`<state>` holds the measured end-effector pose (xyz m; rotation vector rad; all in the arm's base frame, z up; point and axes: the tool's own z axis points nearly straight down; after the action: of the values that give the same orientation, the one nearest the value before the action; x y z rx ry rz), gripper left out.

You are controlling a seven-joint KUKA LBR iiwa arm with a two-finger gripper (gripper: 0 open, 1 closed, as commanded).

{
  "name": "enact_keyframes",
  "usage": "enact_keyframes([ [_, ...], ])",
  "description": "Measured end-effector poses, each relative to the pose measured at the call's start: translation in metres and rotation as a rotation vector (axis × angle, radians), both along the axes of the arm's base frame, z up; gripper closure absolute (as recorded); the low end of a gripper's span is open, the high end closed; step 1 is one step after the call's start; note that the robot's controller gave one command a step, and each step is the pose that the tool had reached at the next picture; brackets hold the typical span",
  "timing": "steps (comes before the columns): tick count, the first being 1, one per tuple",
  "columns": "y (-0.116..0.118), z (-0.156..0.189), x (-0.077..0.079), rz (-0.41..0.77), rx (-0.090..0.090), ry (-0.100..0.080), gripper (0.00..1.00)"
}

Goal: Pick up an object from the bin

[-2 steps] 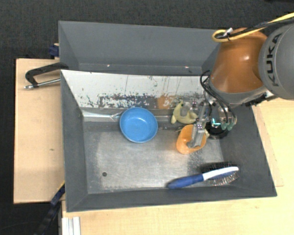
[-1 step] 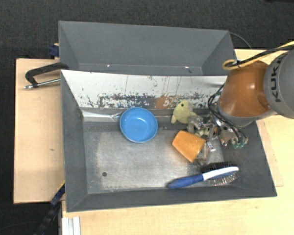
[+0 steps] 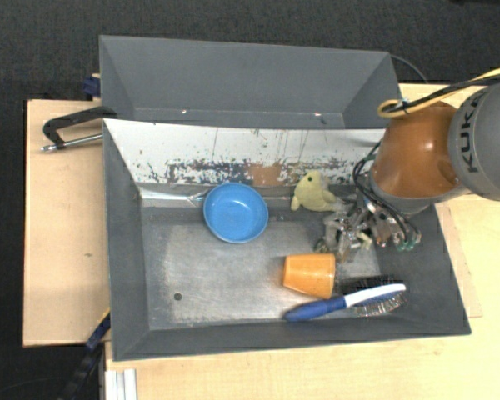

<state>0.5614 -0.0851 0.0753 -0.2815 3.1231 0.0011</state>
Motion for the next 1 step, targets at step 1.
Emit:
enact_keyframes([
  [1,-0.0002,-0.0008,-0.0008,0.000,0.000,0.003,0.00],
])
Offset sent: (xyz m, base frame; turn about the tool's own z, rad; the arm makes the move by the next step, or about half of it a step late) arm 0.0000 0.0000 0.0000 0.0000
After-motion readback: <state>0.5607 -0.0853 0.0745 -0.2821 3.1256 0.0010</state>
